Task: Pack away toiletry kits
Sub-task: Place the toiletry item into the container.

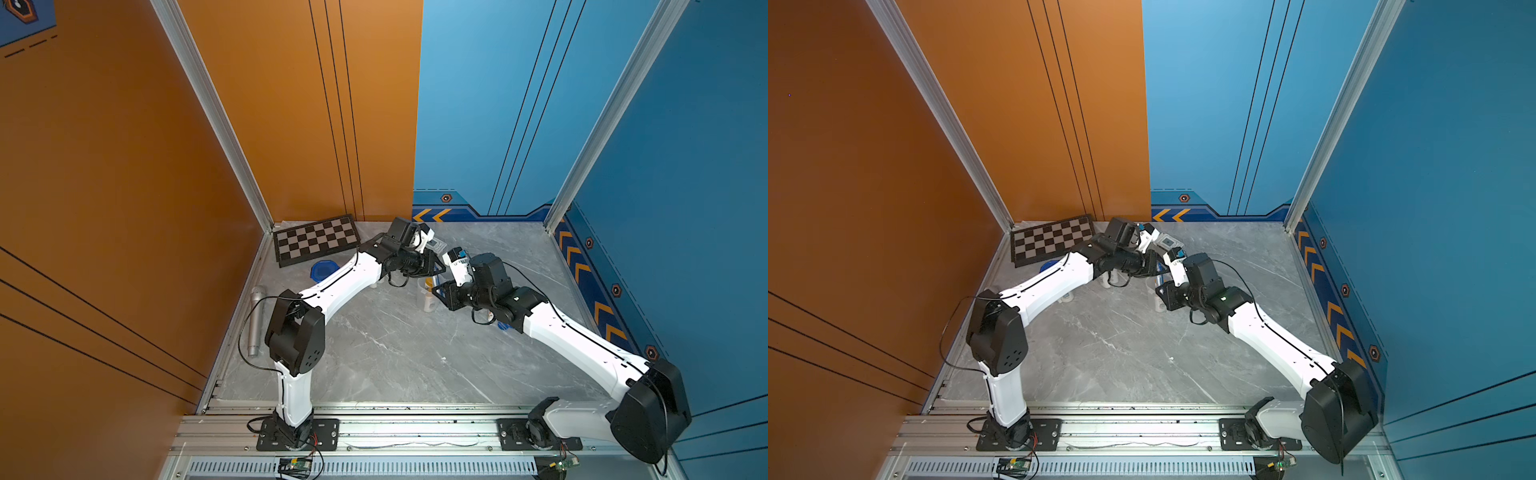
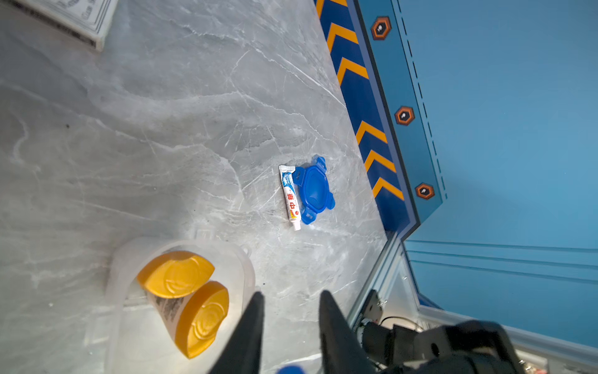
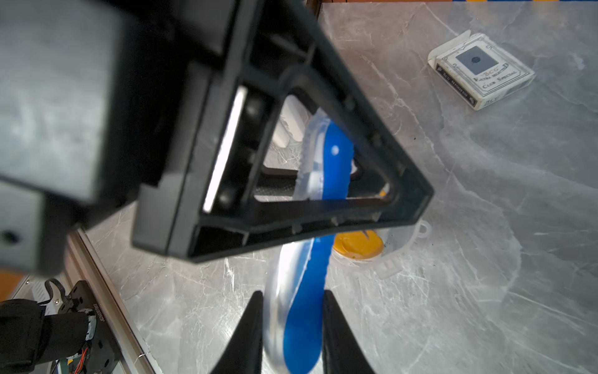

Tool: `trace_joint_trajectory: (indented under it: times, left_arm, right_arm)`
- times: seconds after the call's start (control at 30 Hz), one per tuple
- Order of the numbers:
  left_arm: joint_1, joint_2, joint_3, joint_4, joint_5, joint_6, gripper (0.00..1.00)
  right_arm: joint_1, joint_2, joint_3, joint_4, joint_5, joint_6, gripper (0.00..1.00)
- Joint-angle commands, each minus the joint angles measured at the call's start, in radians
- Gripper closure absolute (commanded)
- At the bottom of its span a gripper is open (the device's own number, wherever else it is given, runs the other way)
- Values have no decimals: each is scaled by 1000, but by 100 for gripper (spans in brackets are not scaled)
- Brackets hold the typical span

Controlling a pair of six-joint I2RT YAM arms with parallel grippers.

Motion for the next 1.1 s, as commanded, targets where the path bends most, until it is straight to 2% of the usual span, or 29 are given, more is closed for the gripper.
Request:
trace_joint_trajectory:
  times: [0.0, 0.03, 0.1, 0.17, 0.23, 0.33, 0.37, 0.4, 0.6, 0.8, 1.07]
  left_arm:
    - [-3, -18, 4, 0, 9, 18, 90]
    - [-2, -27, -3, 0, 2, 22, 95]
    - [-2, -45, -19, 0, -11, 35, 100]
    - [-2, -59, -28, 0, -25, 48, 100]
    - [-2, -73, -32, 0, -50, 68, 100]
    - [-6, -92, -33, 0, -120, 109, 100]
    - [-9, -97, -34, 0, -152, 122, 100]
    - [-12, -102, -34, 0, -185, 139, 100]
    - [-31, -96, -23, 0, -346, 235, 100]
    - [-59, -38, 38, 0, -437, 315, 100]
    - [-89, 14, 53, 23, -513, 358, 100]
  right_arm:
    - [1, 13, -2, 13, 48, 6, 92]
    - [1, 16, 5, 2, 58, 7, 89]
    - [-3, 25, 13, -24, 82, 17, 72]
    - [-5, 25, 16, -56, 127, 47, 58]
    - [-12, 7, -3, -72, 150, 86, 48]
    - [-30, -54, -56, -78, 180, 159, 14]
    - [-41, -76, -75, -90, 193, 187, 5]
    - [-56, -100, -95, -102, 198, 212, 3]
    - [-163, -177, -129, -307, 308, 325, 4]
    - [-281, -166, -131, -456, 291, 397, 12]
    - [-297, -81, -138, -499, 268, 432, 21]
